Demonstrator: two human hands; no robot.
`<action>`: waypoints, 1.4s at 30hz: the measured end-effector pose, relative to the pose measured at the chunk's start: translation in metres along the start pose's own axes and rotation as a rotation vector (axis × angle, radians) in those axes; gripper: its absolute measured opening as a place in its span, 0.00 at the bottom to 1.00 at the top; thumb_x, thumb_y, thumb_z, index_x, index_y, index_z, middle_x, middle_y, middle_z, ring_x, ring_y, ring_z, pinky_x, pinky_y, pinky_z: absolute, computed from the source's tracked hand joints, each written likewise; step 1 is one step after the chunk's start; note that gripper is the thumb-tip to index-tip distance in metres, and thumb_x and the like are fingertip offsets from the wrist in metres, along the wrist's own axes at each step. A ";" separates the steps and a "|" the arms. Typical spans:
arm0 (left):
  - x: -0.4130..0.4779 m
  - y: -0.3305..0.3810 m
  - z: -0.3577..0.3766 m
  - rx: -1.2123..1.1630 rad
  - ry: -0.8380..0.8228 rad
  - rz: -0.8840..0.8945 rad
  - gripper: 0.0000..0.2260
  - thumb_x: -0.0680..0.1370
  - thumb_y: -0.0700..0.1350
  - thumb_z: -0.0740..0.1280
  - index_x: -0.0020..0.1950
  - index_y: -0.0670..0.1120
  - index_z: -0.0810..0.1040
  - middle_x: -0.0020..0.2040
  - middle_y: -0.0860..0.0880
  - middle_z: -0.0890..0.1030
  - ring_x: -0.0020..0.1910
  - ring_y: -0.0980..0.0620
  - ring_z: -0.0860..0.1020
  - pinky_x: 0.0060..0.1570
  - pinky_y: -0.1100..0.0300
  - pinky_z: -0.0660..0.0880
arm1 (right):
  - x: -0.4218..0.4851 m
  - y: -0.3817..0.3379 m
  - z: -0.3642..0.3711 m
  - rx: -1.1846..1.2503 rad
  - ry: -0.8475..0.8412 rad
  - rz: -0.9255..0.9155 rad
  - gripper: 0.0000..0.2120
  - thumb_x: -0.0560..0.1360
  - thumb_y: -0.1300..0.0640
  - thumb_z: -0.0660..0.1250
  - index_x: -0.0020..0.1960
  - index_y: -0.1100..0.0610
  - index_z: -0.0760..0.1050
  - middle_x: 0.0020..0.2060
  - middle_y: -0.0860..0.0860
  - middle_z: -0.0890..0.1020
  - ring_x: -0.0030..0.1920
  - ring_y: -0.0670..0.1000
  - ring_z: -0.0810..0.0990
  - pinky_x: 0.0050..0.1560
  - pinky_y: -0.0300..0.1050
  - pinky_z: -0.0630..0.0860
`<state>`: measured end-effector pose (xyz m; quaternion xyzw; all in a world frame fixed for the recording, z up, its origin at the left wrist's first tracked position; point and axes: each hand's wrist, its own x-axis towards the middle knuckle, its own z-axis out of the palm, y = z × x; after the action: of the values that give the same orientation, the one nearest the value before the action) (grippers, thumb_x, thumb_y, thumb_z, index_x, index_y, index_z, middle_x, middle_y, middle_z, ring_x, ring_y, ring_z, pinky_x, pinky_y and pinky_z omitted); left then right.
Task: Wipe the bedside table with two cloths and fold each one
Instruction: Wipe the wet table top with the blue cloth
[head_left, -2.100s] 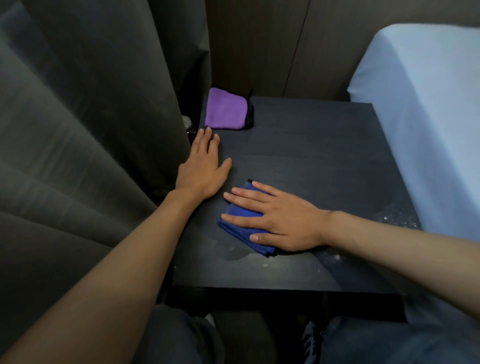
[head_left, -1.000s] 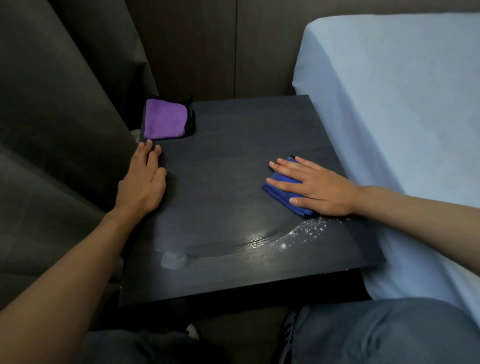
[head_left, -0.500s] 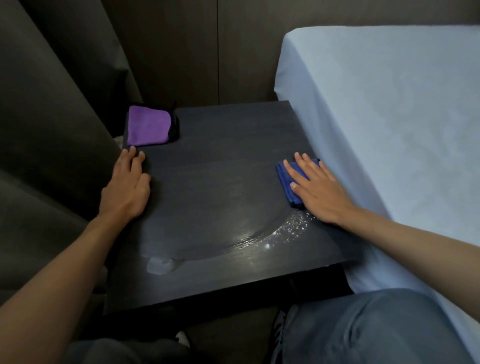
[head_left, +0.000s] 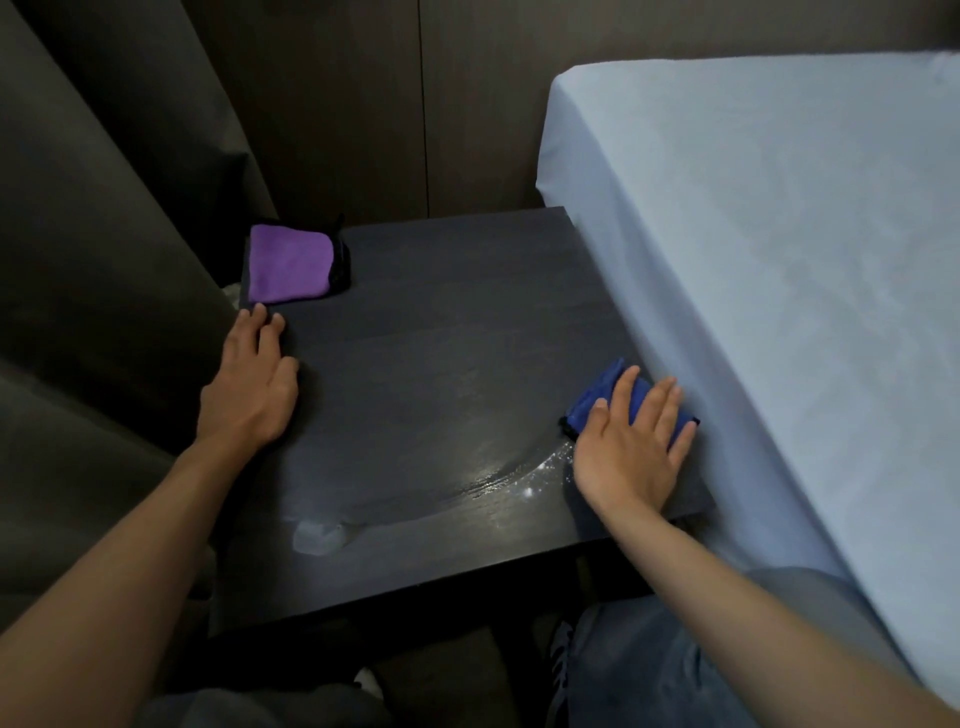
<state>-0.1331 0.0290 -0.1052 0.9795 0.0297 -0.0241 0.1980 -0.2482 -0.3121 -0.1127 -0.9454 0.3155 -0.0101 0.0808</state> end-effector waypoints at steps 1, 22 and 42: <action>0.000 0.000 0.000 -0.001 -0.003 -0.004 0.25 0.83 0.47 0.53 0.80 0.47 0.56 0.82 0.51 0.49 0.80 0.54 0.46 0.68 0.33 0.62 | -0.006 -0.005 0.000 -0.004 -0.003 0.033 0.28 0.83 0.46 0.45 0.81 0.51 0.44 0.81 0.58 0.44 0.80 0.55 0.39 0.77 0.58 0.37; -0.002 0.002 -0.002 0.013 -0.022 -0.015 0.26 0.83 0.49 0.54 0.80 0.48 0.54 0.82 0.52 0.47 0.80 0.54 0.44 0.69 0.36 0.61 | -0.103 -0.103 0.012 0.101 -0.051 0.147 0.30 0.84 0.44 0.43 0.81 0.55 0.40 0.80 0.60 0.39 0.79 0.58 0.35 0.76 0.63 0.35; 0.009 -0.002 -0.004 -0.069 -0.101 -0.005 0.30 0.82 0.49 0.61 0.81 0.46 0.52 0.82 0.49 0.45 0.80 0.51 0.41 0.77 0.44 0.49 | -0.184 -0.207 0.022 0.135 -0.333 -0.601 0.34 0.84 0.45 0.49 0.80 0.56 0.36 0.75 0.62 0.29 0.76 0.59 0.26 0.72 0.64 0.28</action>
<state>-0.1240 0.0328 -0.1024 0.9696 0.0229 -0.0728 0.2326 -0.2706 -0.0359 -0.0952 -0.9772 0.0040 0.1000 0.1871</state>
